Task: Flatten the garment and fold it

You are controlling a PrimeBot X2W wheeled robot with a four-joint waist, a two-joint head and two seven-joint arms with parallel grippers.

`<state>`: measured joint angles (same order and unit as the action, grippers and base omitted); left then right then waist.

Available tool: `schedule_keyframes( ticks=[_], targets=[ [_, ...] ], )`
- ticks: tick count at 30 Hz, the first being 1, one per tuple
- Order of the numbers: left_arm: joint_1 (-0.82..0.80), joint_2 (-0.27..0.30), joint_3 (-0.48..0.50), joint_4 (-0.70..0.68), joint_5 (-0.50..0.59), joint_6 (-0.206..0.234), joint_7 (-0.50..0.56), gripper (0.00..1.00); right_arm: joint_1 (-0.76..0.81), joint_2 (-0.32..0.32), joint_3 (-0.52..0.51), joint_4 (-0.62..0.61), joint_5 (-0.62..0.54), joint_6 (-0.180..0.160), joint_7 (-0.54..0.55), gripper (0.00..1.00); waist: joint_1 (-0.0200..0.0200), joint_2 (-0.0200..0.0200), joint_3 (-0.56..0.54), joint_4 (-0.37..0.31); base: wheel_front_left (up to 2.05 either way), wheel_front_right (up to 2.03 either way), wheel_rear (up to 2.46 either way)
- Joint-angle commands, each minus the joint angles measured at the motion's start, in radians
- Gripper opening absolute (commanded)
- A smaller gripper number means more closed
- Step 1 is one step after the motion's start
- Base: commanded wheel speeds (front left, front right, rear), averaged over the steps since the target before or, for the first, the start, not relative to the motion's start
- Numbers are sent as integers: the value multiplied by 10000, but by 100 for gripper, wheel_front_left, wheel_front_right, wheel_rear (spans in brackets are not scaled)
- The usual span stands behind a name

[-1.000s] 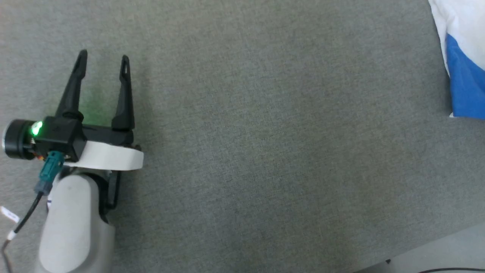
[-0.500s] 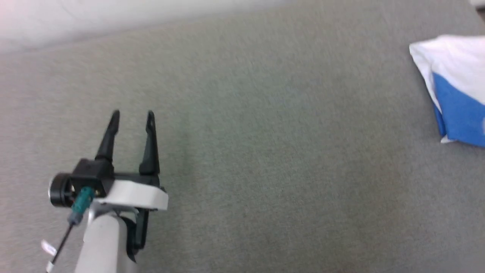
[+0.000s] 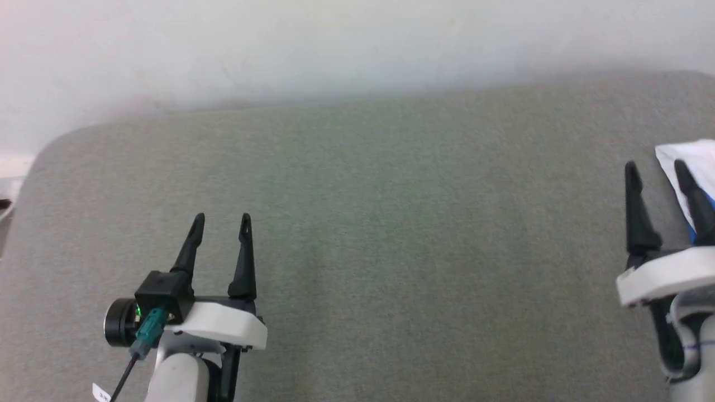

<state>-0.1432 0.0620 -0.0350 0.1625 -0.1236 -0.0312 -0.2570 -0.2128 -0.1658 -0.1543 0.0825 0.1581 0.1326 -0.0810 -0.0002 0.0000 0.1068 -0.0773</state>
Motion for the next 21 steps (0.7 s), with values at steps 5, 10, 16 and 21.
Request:
schedule_keyframes(
  ticks=[5, 10, 16, 21],
  targets=[
    [360, -76, -67, 68, -123, 75, -47, 100, 1189, 639, 351, -773, 1, -19, -100, 100, 2, 0, -1059, 1109, 0, 0, 0],
    [586, -90, -106, 173, -164, 66, -47, 100, 1887, 960, 719, -993, -36, -19, -230, 100, 2, 0, -1268, 1332, 0, 0, 0],
    [833, -102, -200, 266, -176, 92, -47, 100, 2517, 1109, 920, -840, -210, -19, -431, 100, 2, 0, -1449, 1545, 0, 0, 0],
    [1145, -108, -197, 265, -233, 95, -47, 100, 2943, 1148, 994, -694, -107, -19, -507, 100, 2, 0, -1575, 1572, 0, 0, 0]
  ],
)
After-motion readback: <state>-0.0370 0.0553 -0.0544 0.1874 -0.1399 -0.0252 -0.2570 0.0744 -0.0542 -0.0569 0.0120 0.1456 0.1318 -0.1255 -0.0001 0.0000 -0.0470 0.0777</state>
